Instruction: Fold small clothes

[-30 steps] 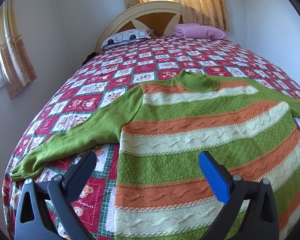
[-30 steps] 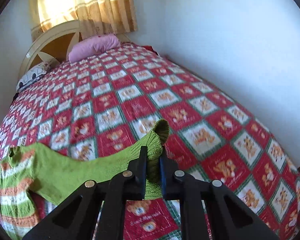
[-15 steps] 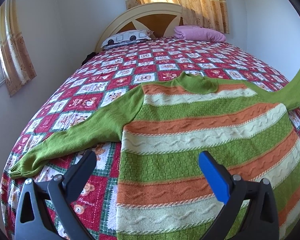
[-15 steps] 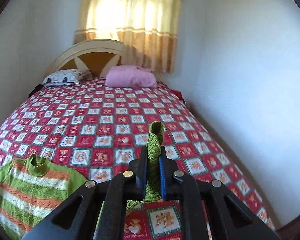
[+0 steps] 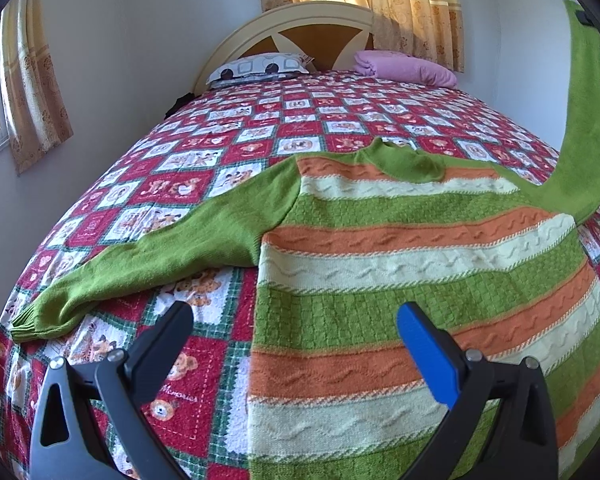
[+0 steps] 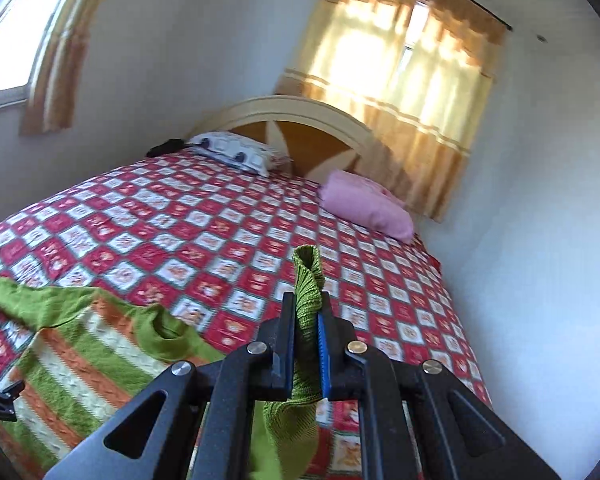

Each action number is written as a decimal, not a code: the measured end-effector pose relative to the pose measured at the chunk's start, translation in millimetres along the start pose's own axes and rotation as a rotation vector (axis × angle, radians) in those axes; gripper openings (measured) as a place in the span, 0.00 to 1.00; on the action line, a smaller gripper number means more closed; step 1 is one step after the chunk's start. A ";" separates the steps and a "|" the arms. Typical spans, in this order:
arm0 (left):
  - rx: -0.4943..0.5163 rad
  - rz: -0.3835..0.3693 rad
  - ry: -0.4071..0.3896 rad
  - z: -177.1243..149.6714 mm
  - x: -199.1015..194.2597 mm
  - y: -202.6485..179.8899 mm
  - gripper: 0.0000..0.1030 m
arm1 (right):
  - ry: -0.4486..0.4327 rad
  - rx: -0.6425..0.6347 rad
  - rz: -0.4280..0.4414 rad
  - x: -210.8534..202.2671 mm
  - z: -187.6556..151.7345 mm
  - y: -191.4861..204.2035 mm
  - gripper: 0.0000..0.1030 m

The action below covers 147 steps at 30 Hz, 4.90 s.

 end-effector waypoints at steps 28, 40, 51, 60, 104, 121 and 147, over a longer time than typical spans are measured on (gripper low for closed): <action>0.032 -0.017 0.045 26.8 15.2 -0.5 1.00 | 0.211 0.036 0.317 69.5 -166.9 111.7 0.58; 0.062 -0.076 0.150 37.8 88.3 -68.1 0.58 | 0.267 0.047 0.403 40.6 -236.9 134.1 0.59; 0.077 -0.167 0.098 36.3 76.7 -72.4 0.06 | 0.234 0.098 0.375 42.1 -252.1 140.1 0.65; 0.029 -0.175 -0.019 64.9 37.8 -43.3 0.06 | 0.240 0.113 0.380 43.4 -255.9 138.1 0.65; 0.015 -0.118 0.108 29.7 92.0 -38.8 0.19 | 0.419 0.384 0.096 127.2 -257.7 60.9 0.39; 0.045 -0.048 0.110 22.9 94.7 -43.2 0.28 | 0.255 0.302 0.199 105.9 -191.3 72.4 0.56; -0.114 0.159 0.010 18.0 17.9 117.1 0.77 | 0.278 0.022 0.460 122.9 -138.7 237.8 0.52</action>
Point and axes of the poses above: each gripper's, at about its wrist camera, not at the fingertips, and x roughly the way its jaws point, y to its left, z to its top, the point moved 1 cm from there along x, roughly the way its jaws point, and after that the axes turned 12 degrees about -x, right-handed, at the moved point
